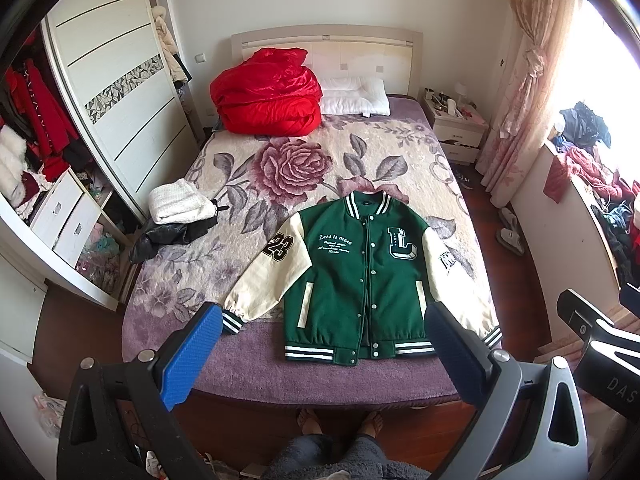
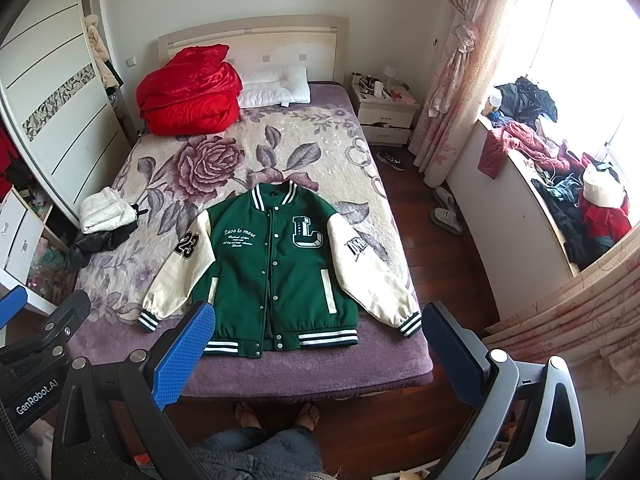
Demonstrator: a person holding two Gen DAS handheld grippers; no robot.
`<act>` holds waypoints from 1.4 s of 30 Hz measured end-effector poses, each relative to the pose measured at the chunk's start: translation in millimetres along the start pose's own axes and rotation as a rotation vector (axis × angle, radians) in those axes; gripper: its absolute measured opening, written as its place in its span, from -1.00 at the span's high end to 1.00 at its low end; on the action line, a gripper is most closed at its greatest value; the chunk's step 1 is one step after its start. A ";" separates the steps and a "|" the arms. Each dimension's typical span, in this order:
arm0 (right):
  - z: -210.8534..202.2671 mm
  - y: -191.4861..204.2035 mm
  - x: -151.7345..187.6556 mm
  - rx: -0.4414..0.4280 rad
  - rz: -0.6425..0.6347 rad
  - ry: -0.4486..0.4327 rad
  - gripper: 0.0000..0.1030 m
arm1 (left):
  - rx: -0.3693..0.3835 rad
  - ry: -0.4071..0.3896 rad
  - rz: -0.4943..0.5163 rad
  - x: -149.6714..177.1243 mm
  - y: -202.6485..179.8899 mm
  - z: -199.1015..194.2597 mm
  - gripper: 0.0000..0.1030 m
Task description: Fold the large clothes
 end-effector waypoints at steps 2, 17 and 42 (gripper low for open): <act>-0.4 0.1 0.1 -0.003 0.001 0.000 -1.00 | 0.001 -0.001 -0.001 0.0 0.2 -0.2 -1.00; -12.0 7.2 -4.7 -0.004 0.000 -0.008 -1.00 | 0.000 -0.010 -0.002 -11.5 -3.7 -10.1 -1.00; 17.6 -2.4 -13.7 -0.004 0.048 -0.016 -1.00 | -0.088 -0.057 0.023 -36.2 0.5 42.8 -1.00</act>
Point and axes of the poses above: each gripper's, at about its wrist camera, not at the fingertips, and z roughly the way its jaws point, y to its left, x to its underside, the point moved 5 cm from there along z, roughly the way its jaws point, and after that the axes turned 12 degrees about z, right-handed, at the moved point
